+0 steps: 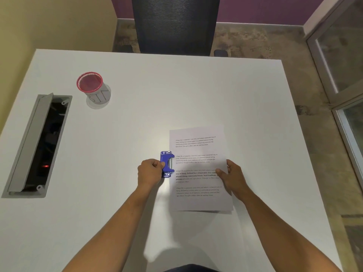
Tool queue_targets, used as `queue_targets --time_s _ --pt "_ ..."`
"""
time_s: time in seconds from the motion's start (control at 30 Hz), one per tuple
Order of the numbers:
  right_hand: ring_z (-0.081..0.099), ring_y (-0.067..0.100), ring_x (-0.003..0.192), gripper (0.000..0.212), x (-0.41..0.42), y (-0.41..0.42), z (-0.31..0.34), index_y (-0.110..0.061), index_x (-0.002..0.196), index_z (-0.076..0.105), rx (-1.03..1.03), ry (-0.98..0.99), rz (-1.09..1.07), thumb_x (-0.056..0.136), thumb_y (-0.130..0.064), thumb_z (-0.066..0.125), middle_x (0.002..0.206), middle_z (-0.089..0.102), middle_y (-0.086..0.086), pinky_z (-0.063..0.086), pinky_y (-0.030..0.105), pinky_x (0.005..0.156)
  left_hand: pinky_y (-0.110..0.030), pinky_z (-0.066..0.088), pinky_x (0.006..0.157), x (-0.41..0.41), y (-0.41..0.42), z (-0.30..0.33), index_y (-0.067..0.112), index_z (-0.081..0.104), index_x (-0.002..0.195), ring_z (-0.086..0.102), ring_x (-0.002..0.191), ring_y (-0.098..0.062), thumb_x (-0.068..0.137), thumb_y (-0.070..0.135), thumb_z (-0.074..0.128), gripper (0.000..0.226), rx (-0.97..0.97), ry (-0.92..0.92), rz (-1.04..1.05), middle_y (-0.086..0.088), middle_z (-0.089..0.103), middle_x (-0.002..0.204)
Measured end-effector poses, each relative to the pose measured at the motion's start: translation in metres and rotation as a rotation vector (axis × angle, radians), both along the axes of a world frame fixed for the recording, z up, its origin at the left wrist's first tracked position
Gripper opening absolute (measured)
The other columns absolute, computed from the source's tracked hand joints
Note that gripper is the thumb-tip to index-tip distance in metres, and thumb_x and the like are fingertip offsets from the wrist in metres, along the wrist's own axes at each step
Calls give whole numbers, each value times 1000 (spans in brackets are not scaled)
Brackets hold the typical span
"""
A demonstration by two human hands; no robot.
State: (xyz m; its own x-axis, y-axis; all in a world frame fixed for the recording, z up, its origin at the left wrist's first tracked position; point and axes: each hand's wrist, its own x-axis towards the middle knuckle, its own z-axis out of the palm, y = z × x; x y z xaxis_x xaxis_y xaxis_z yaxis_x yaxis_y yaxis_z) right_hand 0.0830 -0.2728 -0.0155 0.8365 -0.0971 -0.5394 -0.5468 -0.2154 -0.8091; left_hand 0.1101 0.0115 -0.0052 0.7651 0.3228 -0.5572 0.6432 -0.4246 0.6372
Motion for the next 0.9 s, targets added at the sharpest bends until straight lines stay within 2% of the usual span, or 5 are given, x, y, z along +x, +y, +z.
queue_targets --time_s 0.2,0.37,0.63,0.8,0.9 --pt "71 23 95 20 4 9 -1 -11 112 62 -37 11 7 93 -12 64 107 73 6 60 40 83 -27 45 59 0 1 0 2 69 74 57 64 -21 89 21 68 24 -8 8 -6 -10 72 75" --pt "71 21 94 15 2 14 -4 -11 108 63 -55 -2 -1 93 -12 64 105 73 5 59 35 82 -21 41 52 1 1 1 7 69 72 56 58 -14 88 22 69 22 -4 9 -14 0 66 66" --pt "71 16 90 10 2 19 -4 -16 103 63 -111 18 -7 93 -14 63 99 73 -1 55 20 68 -27 43 58 1 2 1 1 69 76 55 63 -21 87 21 69 23 -6 -6 -17 -8 69 70" --pt "68 21 97 15 5 22 -7 -13 109 62 -166 29 9 95 -12 57 105 71 3 56 38 86 -24 43 59 0 2 0 8 67 85 56 63 -14 86 18 69 11 -45 -20 15 4 63 67" --pt "66 23 101 17 5 22 -8 -12 112 61 -187 33 11 98 -13 51 108 69 4 55 42 91 -27 46 62 0 2 1 12 64 93 60 68 -13 87 18 66 8 -63 -16 6 0 67 78"
